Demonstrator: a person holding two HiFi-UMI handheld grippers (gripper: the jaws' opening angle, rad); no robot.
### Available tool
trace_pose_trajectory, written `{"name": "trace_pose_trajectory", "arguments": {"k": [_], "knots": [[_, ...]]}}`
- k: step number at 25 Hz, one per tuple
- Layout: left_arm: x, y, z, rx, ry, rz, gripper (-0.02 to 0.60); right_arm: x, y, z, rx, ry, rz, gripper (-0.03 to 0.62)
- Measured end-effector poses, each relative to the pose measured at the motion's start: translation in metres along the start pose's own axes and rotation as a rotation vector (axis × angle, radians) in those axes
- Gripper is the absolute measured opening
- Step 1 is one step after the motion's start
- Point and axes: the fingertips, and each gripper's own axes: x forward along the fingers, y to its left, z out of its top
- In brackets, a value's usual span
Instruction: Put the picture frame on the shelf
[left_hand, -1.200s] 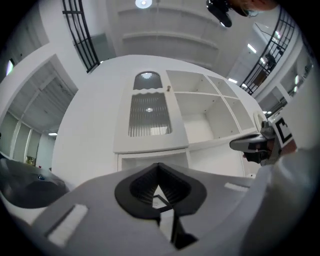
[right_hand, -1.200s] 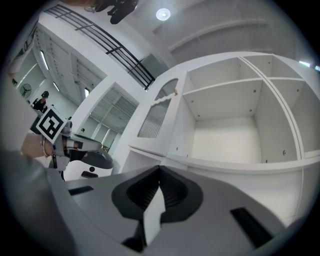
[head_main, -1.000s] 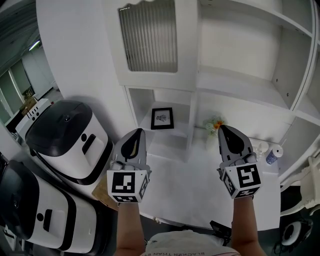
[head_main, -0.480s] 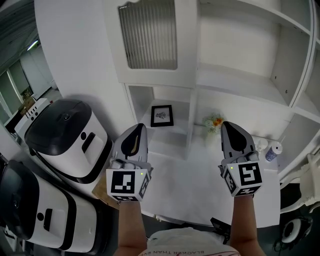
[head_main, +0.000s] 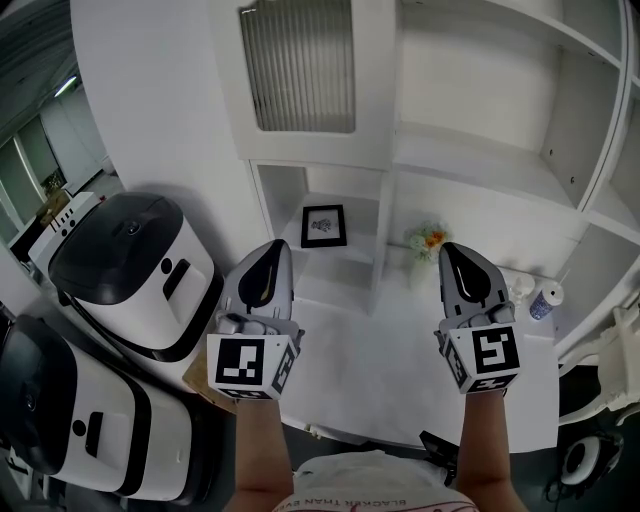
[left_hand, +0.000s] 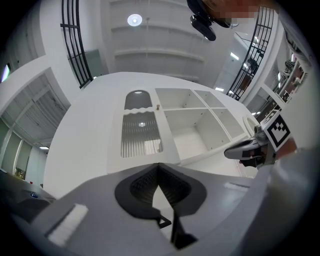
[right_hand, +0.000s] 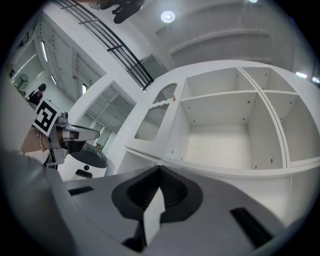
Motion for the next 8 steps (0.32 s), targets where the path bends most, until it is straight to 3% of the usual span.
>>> {"name": "trace_pose_trajectory", "arguments": {"k": [8], "knots": [[-0.0006,-0.0028,0.0096,0.016,-0.016,-0.006,0.009,-0.0085,-0.0006,0.0068,-0.003,-0.020,-0.009,0.008]]}}
